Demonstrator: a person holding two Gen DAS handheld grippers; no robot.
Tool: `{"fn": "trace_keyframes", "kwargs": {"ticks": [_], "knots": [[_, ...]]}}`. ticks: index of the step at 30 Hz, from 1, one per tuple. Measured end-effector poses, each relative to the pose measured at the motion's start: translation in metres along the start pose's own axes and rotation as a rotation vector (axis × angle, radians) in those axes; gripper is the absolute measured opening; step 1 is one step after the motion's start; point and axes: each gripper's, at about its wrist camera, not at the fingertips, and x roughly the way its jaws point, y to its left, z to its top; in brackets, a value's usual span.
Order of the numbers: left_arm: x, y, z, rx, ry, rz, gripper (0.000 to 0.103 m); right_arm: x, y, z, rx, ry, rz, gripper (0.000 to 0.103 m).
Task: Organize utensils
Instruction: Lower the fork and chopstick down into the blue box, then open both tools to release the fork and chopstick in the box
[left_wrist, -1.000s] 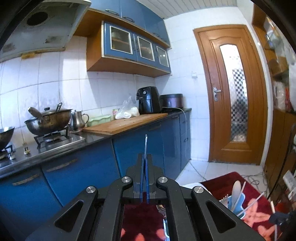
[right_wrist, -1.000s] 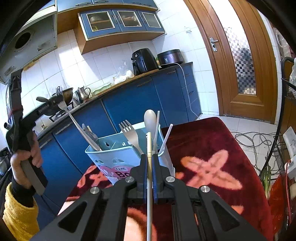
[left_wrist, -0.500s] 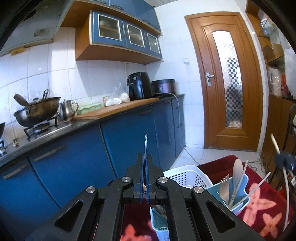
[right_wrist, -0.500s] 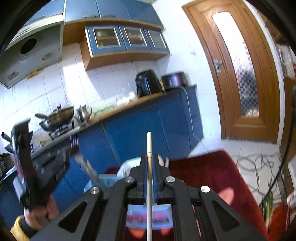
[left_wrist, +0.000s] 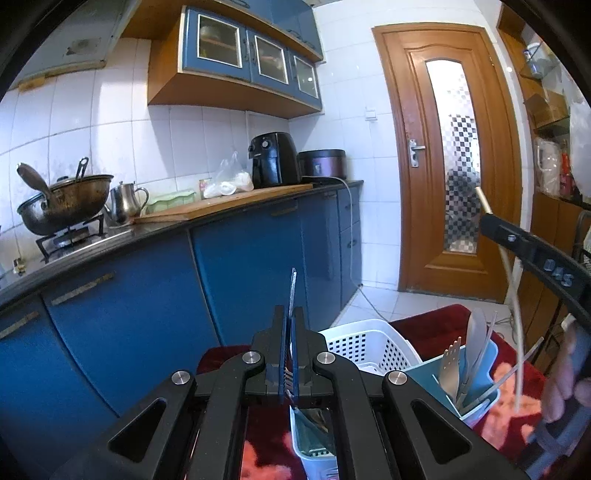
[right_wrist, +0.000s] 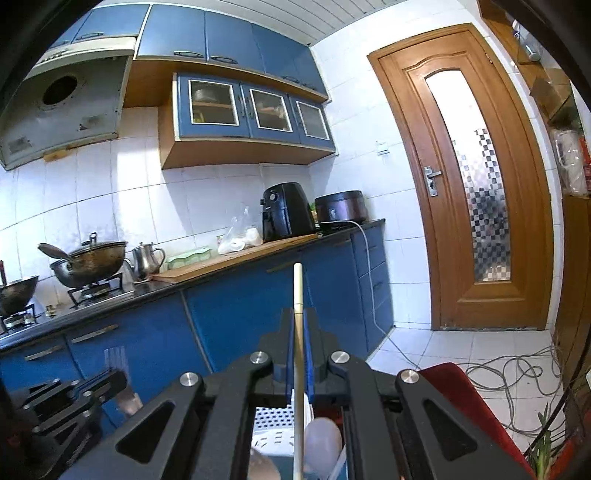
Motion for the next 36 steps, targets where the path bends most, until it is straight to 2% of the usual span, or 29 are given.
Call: {"fn": "trace_keyframes", "kwargs": {"ticks": [8,14,16,18,19,22,24,26,36], "knots": [[0.004,0.003,-0.005,-0.025,0.004,-0.021,0.002,0.012,0.000,-0.015,-0.030,-0.063,-0.071,0.006],[0.004,0.003,-0.006,-0.029,0.009,-0.038,0.003,0.011,-0.001,-0.029,-0.036,0.003,-0.028,0.007],[0.005,0.002,-0.005,-0.034,0.021,-0.047,0.005,0.008,-0.003,-0.032,-0.024,0.031,-0.014,0.011],[0.005,0.002,-0.005,-0.041,0.036,-0.058,0.006,0.004,-0.007,-0.032,-0.008,0.053,0.006,0.024],[0.006,0.002,-0.005,-0.045,0.044,-0.068,0.006,0.002,-0.007,-0.031,-0.001,0.061,0.014,0.027],[0.003,0.002,-0.002,-0.061,0.060,-0.102,0.017,-0.008,-0.010,-0.024,0.015,0.070,0.033,0.030],[-0.002,0.000,0.001,-0.057,0.052,-0.106,0.029,-0.016,-0.011,-0.018,0.026,0.073,0.045,0.038],[-0.011,-0.003,0.006,-0.045,0.031,-0.100,0.040,-0.025,-0.011,-0.013,0.038,0.071,0.062,0.041],[-0.060,0.004,0.021,-0.079,0.021,-0.152,0.042,-0.084,-0.002,0.012,0.061,0.087,0.130,0.048]]}}
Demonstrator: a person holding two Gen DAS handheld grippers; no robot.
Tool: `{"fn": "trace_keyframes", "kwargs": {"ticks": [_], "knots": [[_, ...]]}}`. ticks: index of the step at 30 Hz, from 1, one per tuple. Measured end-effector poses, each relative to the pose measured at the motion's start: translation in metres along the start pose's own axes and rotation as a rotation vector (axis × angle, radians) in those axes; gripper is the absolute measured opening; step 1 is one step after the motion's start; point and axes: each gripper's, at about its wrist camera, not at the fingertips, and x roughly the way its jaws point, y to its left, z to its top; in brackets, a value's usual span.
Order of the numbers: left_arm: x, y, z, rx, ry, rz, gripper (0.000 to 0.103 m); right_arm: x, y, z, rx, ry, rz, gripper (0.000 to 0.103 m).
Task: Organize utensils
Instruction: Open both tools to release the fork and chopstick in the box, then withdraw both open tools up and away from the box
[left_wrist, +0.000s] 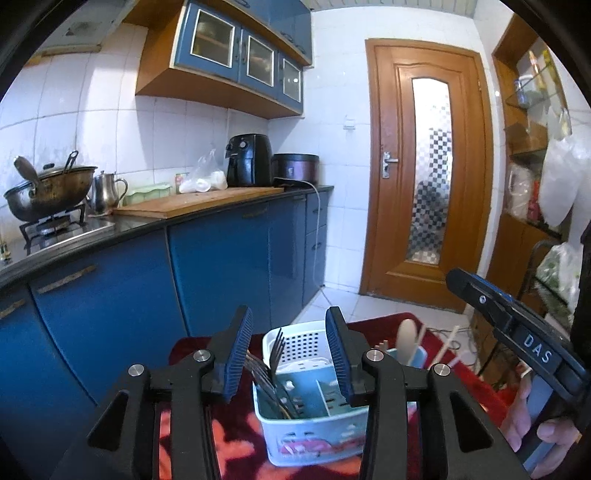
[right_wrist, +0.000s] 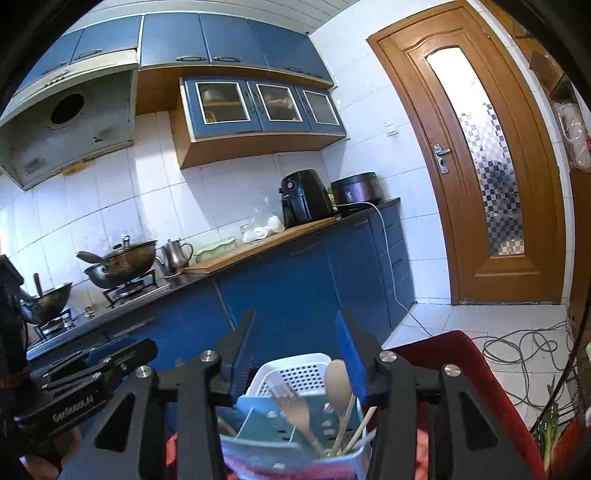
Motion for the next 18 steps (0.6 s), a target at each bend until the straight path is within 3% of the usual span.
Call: {"fn": "trace_keyframes", "kwargs": {"ticks": [11,18], "knots": [[-0.074,0.013,-0.004,-0.069,0.041,0.005,0.049,-0.064,0.030,-0.013,-0.033,0.060,0.055,0.061],[-0.098,0.013,-0.035,-0.059,0.072,0.034,0.064,-0.086,0.033,-0.041,-0.045,0.098,0.031,0.077]]}}
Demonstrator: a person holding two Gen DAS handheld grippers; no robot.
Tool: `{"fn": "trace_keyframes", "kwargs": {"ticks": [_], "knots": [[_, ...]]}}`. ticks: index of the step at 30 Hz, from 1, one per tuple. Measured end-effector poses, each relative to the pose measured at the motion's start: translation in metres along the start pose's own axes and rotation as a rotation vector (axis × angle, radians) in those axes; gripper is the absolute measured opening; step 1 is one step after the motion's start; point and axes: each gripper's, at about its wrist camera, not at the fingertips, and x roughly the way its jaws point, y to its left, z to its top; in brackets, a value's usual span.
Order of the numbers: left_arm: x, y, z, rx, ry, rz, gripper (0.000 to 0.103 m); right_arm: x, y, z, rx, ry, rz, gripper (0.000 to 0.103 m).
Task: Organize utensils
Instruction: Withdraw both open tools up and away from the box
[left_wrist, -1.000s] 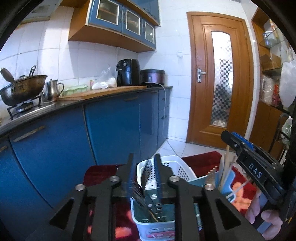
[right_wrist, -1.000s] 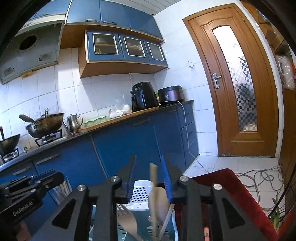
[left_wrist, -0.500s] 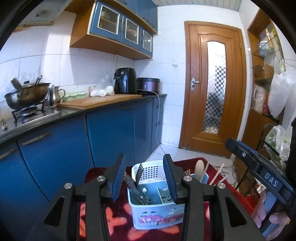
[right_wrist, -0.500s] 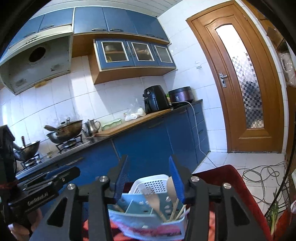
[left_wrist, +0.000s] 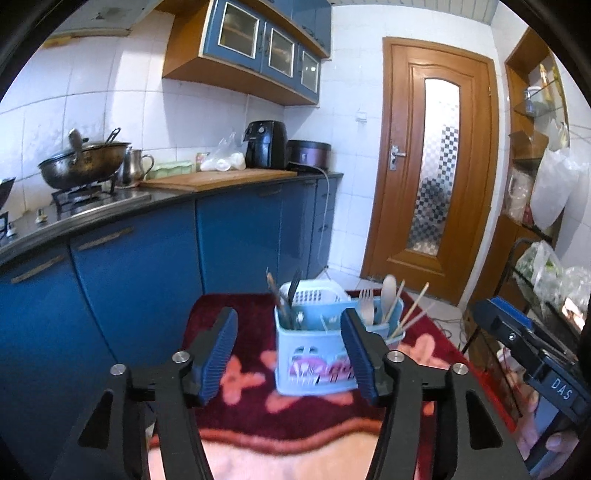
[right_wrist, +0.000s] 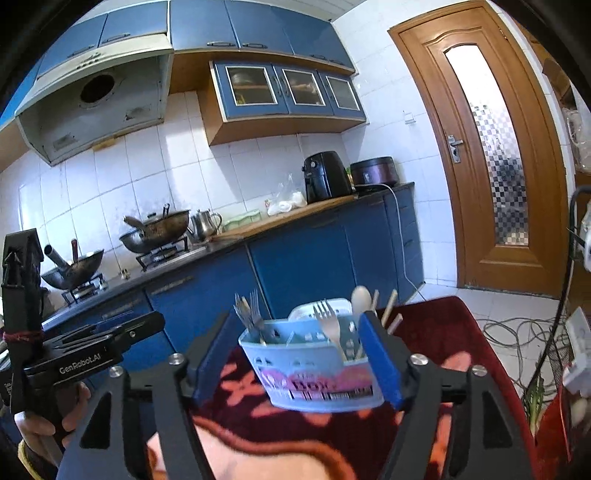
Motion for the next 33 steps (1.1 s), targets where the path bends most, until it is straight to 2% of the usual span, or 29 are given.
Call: {"fn": "trace_keyframes", "kwargs": {"ticks": [3,5,10,21,28,33], "knots": [[-0.001,-0.001,-0.018,0.009,0.015,0.017,0.068,-0.003,-0.001,-0.016,-0.008,0.020,-0.019,0.087],[-0.001,-0.003,-0.030,0.012,0.026,0.028,0.069,-0.003,-0.001,-0.027,-0.024,0.039,-0.034,0.090],[0.006,-0.005,-0.055,-0.012,0.051,0.024,0.069,0.002,-0.007,-0.055,-0.063,0.084,-0.077,0.090],[0.043,-0.005,-0.097,-0.055,0.084,0.051,0.069,0.016,-0.035,-0.100,-0.026,0.128,-0.151,0.094],[0.065,-0.006,-0.115,-0.064,0.132,0.057,0.069,0.022,-0.037,-0.113,-0.041,0.137,-0.170,0.096],[0.070,-0.008,-0.121,-0.046,0.137,0.063,0.069,0.028,-0.042,-0.121,-0.022,0.162,-0.174,0.096]]}}
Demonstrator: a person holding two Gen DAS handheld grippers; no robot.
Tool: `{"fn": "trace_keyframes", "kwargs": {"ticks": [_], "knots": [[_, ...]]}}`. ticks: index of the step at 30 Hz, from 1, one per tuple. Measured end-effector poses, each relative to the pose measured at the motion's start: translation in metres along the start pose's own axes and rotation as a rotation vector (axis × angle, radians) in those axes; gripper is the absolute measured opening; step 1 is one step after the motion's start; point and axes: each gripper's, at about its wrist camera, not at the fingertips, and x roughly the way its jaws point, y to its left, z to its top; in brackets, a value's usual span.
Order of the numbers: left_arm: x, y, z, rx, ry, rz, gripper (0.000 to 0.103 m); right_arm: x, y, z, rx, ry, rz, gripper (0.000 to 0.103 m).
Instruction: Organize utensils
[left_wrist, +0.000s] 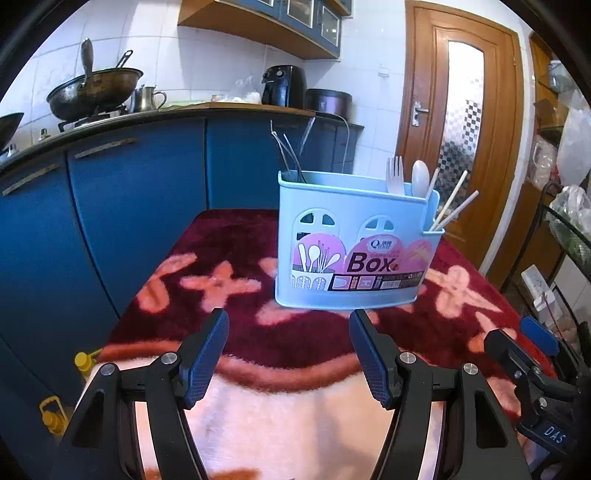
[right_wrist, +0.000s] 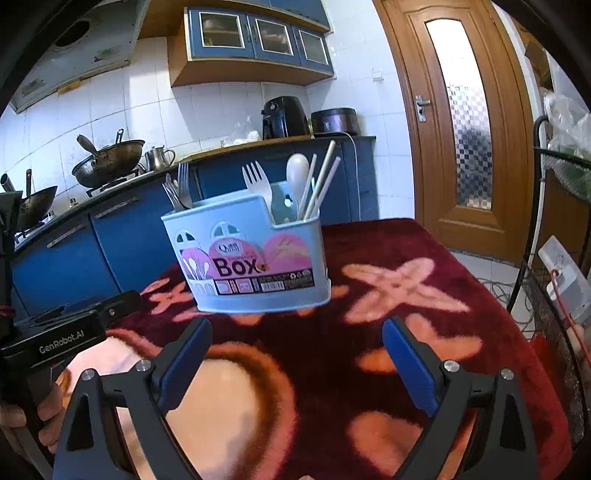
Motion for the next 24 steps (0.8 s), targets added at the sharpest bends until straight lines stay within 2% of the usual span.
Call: {"fn": "trace_keyframes", "kwargs": {"ticks": [24], "knots": [[0.0005,-0.0092,-0.0031,0.038,-0.017,-0.004,0.069,0.0023,-0.0025,-0.0028,0.014,0.019,0.005,0.096]]}}
